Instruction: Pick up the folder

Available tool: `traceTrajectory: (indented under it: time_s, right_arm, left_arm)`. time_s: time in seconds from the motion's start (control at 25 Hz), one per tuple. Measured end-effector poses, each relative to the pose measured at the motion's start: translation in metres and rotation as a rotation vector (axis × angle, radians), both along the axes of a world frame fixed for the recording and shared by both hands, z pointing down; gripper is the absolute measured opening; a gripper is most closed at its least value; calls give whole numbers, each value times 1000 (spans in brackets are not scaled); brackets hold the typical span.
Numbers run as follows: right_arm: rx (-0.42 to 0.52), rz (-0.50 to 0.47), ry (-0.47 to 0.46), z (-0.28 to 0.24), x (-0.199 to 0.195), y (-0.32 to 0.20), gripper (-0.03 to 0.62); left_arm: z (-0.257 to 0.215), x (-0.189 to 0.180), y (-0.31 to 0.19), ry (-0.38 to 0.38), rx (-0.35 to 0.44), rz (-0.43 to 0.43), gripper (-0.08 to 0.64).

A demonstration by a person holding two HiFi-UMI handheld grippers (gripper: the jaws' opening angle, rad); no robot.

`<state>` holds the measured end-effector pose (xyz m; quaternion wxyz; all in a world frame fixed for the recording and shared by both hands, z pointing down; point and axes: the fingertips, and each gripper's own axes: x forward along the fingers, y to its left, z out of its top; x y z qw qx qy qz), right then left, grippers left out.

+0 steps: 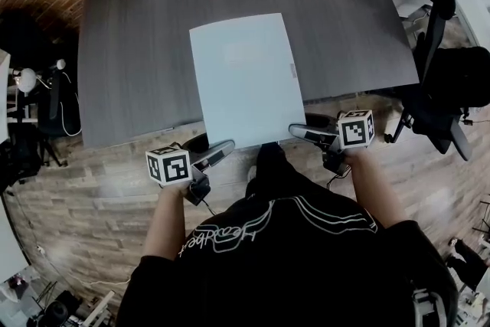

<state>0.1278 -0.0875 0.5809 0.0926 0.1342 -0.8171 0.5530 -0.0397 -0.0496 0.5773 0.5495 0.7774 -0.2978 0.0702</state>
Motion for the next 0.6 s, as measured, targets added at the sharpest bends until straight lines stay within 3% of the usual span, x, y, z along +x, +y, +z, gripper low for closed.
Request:
traceTrajectory:
  time_s: [0.6]
  right_arm:
    - [77, -82, 77, 2, 2, 7, 287]
  left_arm:
    - [3, 6, 7, -67, 13, 55, 365]
